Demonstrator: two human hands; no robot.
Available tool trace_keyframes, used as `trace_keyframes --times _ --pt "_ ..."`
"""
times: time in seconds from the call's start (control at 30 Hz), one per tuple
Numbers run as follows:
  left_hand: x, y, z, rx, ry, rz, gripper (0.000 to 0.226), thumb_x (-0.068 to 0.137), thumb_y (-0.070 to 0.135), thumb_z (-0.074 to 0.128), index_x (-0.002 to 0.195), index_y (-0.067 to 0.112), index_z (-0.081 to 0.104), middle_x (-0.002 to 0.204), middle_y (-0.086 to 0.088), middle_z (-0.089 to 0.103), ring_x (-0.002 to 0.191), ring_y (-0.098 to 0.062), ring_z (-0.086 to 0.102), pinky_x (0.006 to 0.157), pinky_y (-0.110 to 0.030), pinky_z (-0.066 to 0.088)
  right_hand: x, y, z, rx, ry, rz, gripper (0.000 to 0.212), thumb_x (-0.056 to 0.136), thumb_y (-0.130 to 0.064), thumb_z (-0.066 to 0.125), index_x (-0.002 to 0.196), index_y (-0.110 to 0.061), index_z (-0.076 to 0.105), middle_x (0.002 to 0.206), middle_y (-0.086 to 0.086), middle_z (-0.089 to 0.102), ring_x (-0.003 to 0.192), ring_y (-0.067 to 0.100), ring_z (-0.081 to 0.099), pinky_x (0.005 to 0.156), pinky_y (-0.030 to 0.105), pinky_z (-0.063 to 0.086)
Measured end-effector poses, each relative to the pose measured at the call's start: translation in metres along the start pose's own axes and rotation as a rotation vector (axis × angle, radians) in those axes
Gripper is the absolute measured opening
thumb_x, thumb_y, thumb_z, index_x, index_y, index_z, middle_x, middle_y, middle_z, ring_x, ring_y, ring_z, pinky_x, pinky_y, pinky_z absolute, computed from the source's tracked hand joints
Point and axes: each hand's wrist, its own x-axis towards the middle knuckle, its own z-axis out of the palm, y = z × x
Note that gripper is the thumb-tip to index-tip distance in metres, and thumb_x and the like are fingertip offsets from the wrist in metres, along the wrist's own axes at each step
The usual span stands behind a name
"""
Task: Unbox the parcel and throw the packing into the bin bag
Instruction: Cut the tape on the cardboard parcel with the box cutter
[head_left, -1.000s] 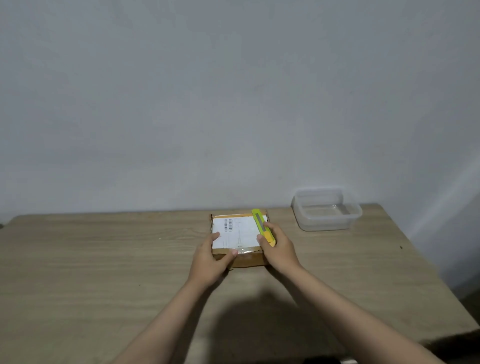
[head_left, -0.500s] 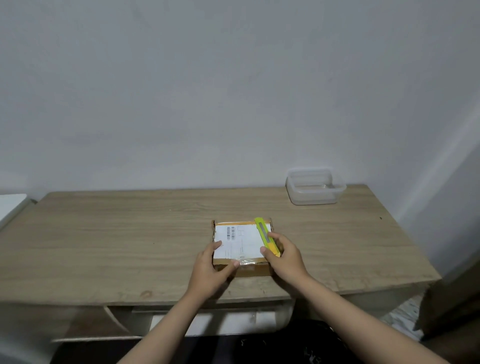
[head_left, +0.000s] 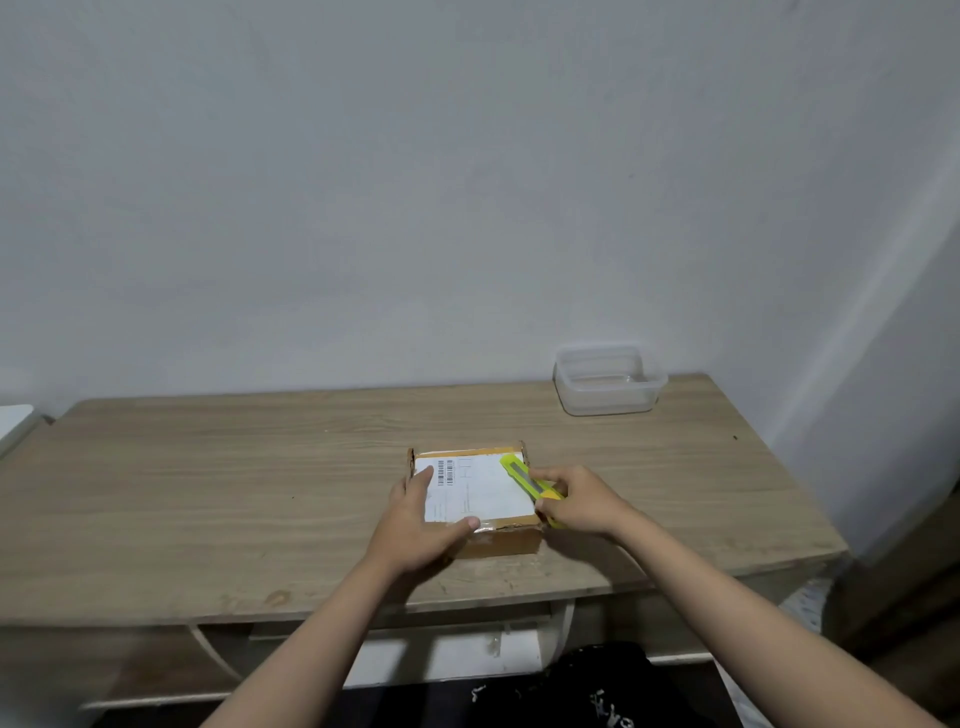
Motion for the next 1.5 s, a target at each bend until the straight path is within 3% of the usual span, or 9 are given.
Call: trace_keyframes --times 0.13,0.23,0.43,0.6,0.73,1.07,1.3,1.43,1.5 --pt "-0.001 -0.006 0.004 -0.036 0.034 0.019 0.104 0.062 0.059 0.077 0.145 0.019 0.031 0.143 -0.004 0.036 0.133 -0.015 0.035 0.106 -0.024 0.027 -0.003 0.000 -0.008 0.129 -0.035 0.060 0.059 0.073 0.004 0.060 0.129 -0.018 0.056 0.107 0.014 0.071 0.091 0.022 0.069 0.091 0.037 0.054" --pt "-0.001 -0.007 0.007 -0.060 0.063 0.024 0.101 0.062 0.057 0.078 0.145 0.020 0.033 0.143 -0.003 0.036 0.133 -0.014 0.035 0.104 -0.021 0.026 -0.009 0.001 -0.011 0.296 -0.026 0.076 0.055 0.080 0.011 0.060 0.130 -0.011 0.052 0.102 0.024 0.069 0.077 0.024 0.070 0.078 0.030 0.059" --pt "-0.001 -0.009 0.008 -0.076 0.076 0.027 0.100 0.061 0.056 0.079 0.144 0.022 0.035 0.145 -0.002 0.035 0.133 -0.014 0.034 0.103 -0.020 0.025 -0.021 0.003 -0.004 0.435 0.040 0.093 0.048 0.085 -0.001 0.062 0.131 -0.010 0.049 0.076 0.015 0.068 0.057 0.016 0.071 0.054 0.024 0.058" --pt "-0.002 -0.010 0.008 -0.079 0.096 0.039 0.099 0.062 0.054 0.080 0.144 0.022 0.035 0.145 -0.002 0.034 0.134 -0.013 0.033 0.101 -0.018 0.024 -0.023 0.000 -0.001 0.521 0.059 0.095 0.041 0.094 -0.007 0.050 0.134 -0.008 0.042 0.100 0.014 0.063 0.061 0.014 0.072 0.051 0.021 0.056" --pt "-0.002 -0.009 0.009 -0.088 0.104 0.035 0.099 0.061 0.055 0.080 0.144 0.022 0.036 0.144 -0.002 0.034 0.133 -0.015 0.035 0.101 -0.021 0.026 -0.023 0.000 0.001 0.603 0.022 0.123 0.038 0.094 -0.002 0.047 0.131 -0.012 0.045 0.101 0.011 0.065 0.073 0.016 0.073 0.058 0.025 0.059" --pt "-0.003 -0.010 0.009 -0.108 0.115 0.046 0.099 0.060 0.055 0.080 0.143 0.023 0.037 0.142 -0.001 0.036 0.132 -0.015 0.037 0.104 -0.023 0.028 -0.028 -0.008 0.004 0.362 0.212 0.036 0.026 0.092 -0.008 0.052 0.117 -0.014 0.051 0.077 0.007 0.055 0.053 0.021 0.069 0.055 0.034 0.060" --pt "0.000 -0.010 0.006 -0.104 0.070 0.033 0.107 0.053 0.066 0.073 0.143 0.022 0.036 0.144 0.000 0.041 0.133 -0.015 0.036 0.105 -0.024 0.027 -0.036 -0.008 -0.019 0.264 0.140 0.074 0.039 0.093 -0.003 0.046 0.129 -0.017 0.045 0.113 0.016 0.055 0.051 0.017 0.066 0.053 0.031 0.059" --pt "-0.001 -0.016 0.005 -0.110 0.036 0.072 0.109 0.055 0.066 0.075 0.144 0.019 0.034 0.147 -0.002 0.039 0.135 -0.015 0.035 0.107 -0.023 0.025 -0.041 -0.009 -0.023 0.028 0.212 0.060 0.041 0.088 -0.006 0.044 0.126 -0.020 0.052 0.089 0.001 0.059 0.037 0.012 0.056 0.036 0.023 0.046" --pt "-0.001 -0.017 0.006 -0.125 0.036 0.093 0.103 0.061 0.053 0.081 0.145 0.017 0.034 0.147 -0.002 0.039 0.134 -0.013 0.034 0.106 -0.020 0.024 -0.042 -0.010 -0.020 -0.082 0.251 0.023 0.039 0.087 -0.011 0.046 0.124 -0.020 0.056 0.084 -0.002 0.063 0.035 0.009 0.054 0.033 0.016 0.040"
